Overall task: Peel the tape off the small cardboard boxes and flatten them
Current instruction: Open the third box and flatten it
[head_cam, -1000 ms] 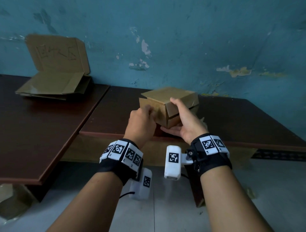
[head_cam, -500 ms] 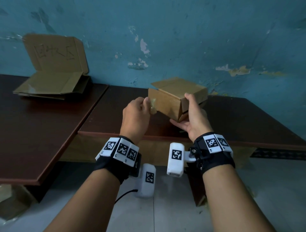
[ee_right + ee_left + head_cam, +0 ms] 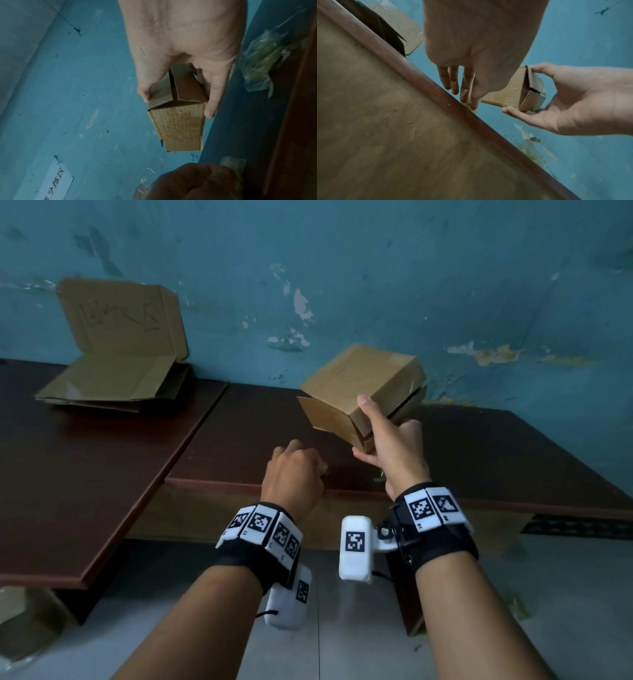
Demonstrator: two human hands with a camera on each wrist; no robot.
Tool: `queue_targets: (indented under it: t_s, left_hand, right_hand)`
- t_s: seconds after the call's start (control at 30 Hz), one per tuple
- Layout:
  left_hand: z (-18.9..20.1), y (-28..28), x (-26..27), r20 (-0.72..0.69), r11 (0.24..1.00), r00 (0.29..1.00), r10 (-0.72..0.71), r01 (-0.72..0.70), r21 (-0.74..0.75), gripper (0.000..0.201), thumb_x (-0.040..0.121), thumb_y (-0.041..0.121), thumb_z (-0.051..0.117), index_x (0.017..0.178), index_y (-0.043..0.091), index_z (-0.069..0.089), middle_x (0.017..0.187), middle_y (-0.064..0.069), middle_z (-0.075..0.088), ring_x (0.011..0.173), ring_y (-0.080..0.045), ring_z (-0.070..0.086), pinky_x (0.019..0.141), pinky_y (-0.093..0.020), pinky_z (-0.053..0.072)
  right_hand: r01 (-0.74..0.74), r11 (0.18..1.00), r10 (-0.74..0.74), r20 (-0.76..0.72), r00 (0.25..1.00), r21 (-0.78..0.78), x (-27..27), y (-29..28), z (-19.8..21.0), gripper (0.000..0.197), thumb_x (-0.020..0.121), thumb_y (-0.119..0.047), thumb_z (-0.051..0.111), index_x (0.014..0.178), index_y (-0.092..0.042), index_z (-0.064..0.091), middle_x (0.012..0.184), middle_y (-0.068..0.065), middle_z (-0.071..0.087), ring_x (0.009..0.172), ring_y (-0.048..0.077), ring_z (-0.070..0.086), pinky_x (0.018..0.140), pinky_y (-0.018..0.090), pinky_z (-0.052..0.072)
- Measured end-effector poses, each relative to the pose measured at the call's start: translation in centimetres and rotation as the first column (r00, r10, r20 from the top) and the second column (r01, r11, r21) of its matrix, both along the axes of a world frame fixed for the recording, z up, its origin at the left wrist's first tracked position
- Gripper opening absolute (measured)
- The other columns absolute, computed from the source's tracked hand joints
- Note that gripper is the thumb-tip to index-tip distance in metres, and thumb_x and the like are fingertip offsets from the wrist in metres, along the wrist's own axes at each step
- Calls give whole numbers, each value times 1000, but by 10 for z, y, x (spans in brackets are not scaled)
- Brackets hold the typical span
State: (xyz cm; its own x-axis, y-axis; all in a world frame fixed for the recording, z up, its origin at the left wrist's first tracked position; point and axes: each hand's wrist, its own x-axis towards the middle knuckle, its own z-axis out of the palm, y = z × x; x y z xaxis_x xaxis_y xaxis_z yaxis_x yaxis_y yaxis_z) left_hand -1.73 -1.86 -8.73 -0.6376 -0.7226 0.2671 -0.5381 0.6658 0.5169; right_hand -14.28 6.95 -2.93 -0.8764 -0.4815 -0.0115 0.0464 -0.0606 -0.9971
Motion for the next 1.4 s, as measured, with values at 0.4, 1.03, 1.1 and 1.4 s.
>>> queue_targets:
  t_s: [0.4,1.03,1.1,1.4]
  left_hand:
    - [26,-13,9,-350,955,909,227,-137,265,26,103,25,65,120,11,53,128,-10,48,113,-25,58,102,-36,49]
    - [40,-6,19,-606,977,780,157,-33,211,70,78,63,87,125,27,50,123,4,62,110,-13,65,96,-44,59]
    - [40,-6,19,-602,979,783,157,-44,198,72,76,65,88,125,28,50,122,5,63,109,-12,65,96,-45,59]
    - [35,-7,19,-548,987,826,129,-53,153,66,85,64,80,131,26,52,129,7,55,111,-11,61,103,-50,55]
  right_hand:
    - [17,991,10,-197,980,133,5,-1,-1,93,75,-62,88,138,-14,40,104,-7,55,88,16,69,85,45,66]
    - [-75,973,201,-636,745,219,21,-3,-3,56,84,-37,86,131,-23,59,119,-9,73,101,1,71,86,21,59]
    - [-92,969,220,-638,738,228,20,-2,-2,53,85,-32,86,131,-20,61,116,-9,74,97,-4,70,77,8,54]
    - [-197,956,288,-555,780,220,20,8,5,27,96,-25,66,123,-22,67,106,-9,72,94,1,66,75,21,48]
